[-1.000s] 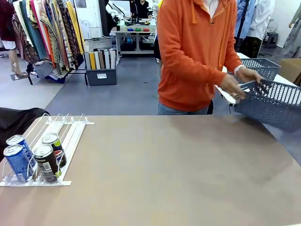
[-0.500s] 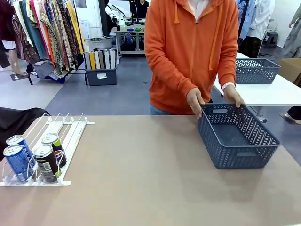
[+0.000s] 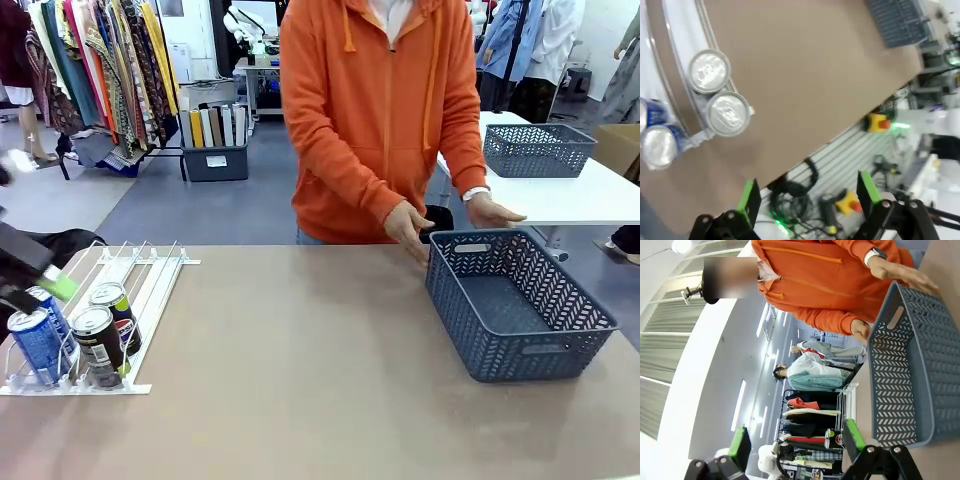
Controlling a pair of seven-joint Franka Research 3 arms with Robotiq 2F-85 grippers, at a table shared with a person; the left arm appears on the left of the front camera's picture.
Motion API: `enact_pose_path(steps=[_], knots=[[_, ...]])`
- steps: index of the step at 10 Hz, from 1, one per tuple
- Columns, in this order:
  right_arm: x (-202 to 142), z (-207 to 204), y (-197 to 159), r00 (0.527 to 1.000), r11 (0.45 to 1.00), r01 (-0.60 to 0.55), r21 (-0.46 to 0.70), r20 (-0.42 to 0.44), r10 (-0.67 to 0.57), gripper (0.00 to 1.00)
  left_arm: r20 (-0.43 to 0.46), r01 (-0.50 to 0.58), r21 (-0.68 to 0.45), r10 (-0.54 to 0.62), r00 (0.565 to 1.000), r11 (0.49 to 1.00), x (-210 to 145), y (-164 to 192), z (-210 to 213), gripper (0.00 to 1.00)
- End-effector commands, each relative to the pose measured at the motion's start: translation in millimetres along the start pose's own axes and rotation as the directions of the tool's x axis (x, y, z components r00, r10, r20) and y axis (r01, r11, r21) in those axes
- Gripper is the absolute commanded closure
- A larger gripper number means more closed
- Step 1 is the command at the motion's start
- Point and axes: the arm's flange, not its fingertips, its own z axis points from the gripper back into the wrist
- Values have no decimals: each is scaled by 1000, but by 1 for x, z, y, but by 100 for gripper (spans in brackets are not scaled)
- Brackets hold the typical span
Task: Retrieve and store the cans from the dispenser.
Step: Pick up one can from the Automatic Can Dispenser and place it in the middle of the table.
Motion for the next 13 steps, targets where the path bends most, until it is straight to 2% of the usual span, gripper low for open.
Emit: enact_pose_path(steps=[1, 2, 3, 7, 8, 9, 10, 13], knots=[[-2, 2, 5, 1000, 1000, 15, 3, -7, -15, 0, -32, -63, 202, 71, 997, 977, 4, 6, -40, 0], [-2, 2, 5, 1000, 1000, 15, 3, -7, -15, 0, -19, -107, 231, 114, 993, 967, 8, 2, -49, 0], [-2, 2, 5, 1000, 1000, 15, 3, -7, -15, 0, -28, 2, 102, 1, 1000, 995, 10, -5, -20, 0], [-2, 2, 5, 1000, 1000, 15, 3, -7, -15, 0, -28, 2, 102, 1, 1000, 995, 10, -5, -20, 0], [-2, 2, 5, 1000, 1000, 15, 3, -7, -15, 0, -34, -12, 133, 17, 999, 991, 12, -4, -24, 0], [-2, 2, 5, 1000, 1000, 15, 3, -7, -15, 0, -24, -83, 240, 92, 995, 967, 17, 0, -34, 0], [-2, 2, 5, 1000, 1000, 15, 3, -7, -15, 0, -33, -103, 300, 118, 992, 948, 18, 1, -42, 0], [-2, 2, 5, 1000, 1000, 15, 3, -7, -15, 0, -31, -157, 359, 179, 983, 920, 26, 12, -61, 0]])
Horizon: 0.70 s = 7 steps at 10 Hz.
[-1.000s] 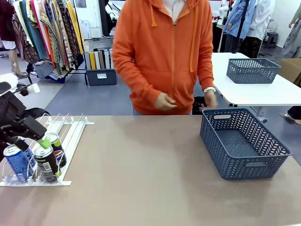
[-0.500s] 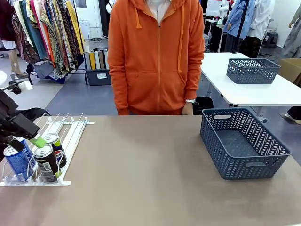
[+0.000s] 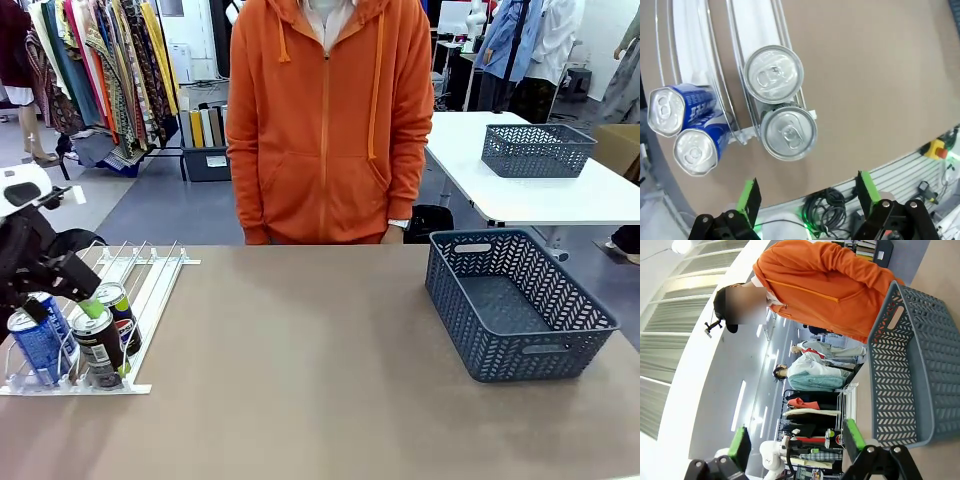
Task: Retrieve and store the cans from the dispenser.
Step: Pick up one can from the Automatic Can Dispenser and place it in the middle of the table.
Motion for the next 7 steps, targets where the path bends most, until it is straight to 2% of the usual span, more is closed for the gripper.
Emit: enact_pose_path(steps=[1, 4, 7], knots=[[-2, 2, 5, 1000, 1000, 15, 2, -8, -15, 0, -20, -54, 36, 54, 998, 998, 2, 5, -20, 0], [-2, 2, 5, 1000, 1000, 15, 2, -8, -15, 0, -49, -72, 47, 75, 996, 996, 13, 14, -52, 0], [-2, 2, 5, 1000, 1000, 15, 2, -8, -15, 0, -45, -62, 10, 62, 997, 998, 19, 17, -72, 0]])
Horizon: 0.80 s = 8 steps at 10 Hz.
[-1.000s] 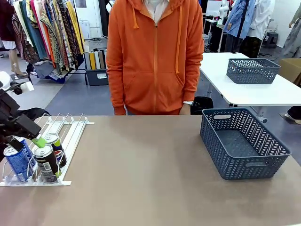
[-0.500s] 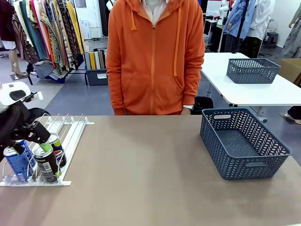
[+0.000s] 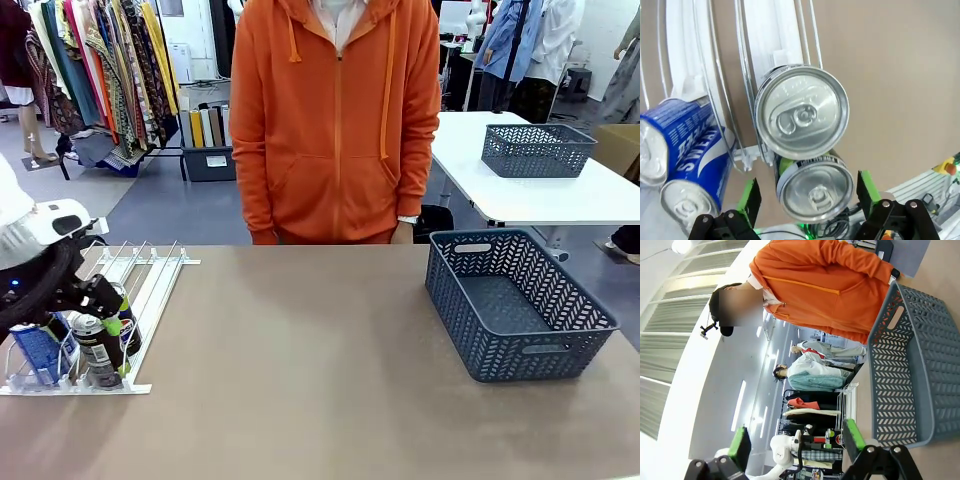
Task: Retrieve and store the cans from the dispenser.
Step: Pick up one can from the Automatic Can Dispenser and place it in the middle of the table.
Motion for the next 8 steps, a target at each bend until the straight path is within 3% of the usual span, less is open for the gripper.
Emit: enact_pose_path(steps=[1, 8], knots=[[-2, 2, 5, 1000, 1000, 15, 2, -8, -15, 0, 6, -9, -2, 9, 1000, 1000, -5, -1, -16, 0], [-2, 2, 5, 1000, 1000, 15, 2, -8, -15, 0, -1, -6, 27, 6, 1000, 1000, 2, -5, -26, 0]])
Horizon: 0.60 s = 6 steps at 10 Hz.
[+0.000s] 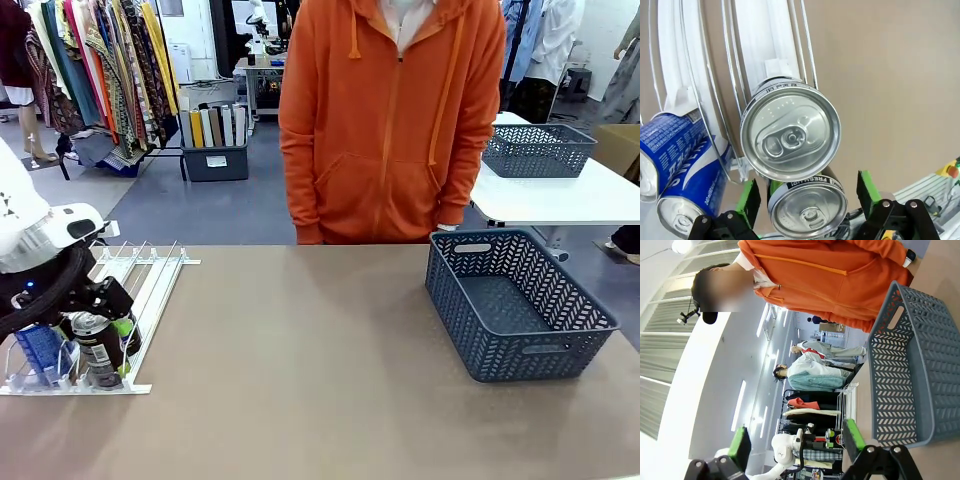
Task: Retrieve and store the cans from the dispenser.
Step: Pick up one can from the Automatic Can Dispenser and place it in the middle of the table.
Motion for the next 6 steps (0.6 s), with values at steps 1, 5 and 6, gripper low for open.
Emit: enact_pose_path(steps=[1, 5, 6], knots=[[-2, 2, 5, 1000, 1000, 15, 2, -8, -15, 0, -1, -16, 34, 16, 1000, 999, -5, 2, -17, 58], [-2, 2, 5, 1000, 1000, 15, 2, -8, -15, 0, 0, -12, 51, 12, 1000, 999, -6, -1, -17, 100], [-2, 2, 5, 1000, 1000, 15, 2, -8, -15, 0, -4, -11, 51, 11, 1000, 999, -6, -1, -17, 100]])
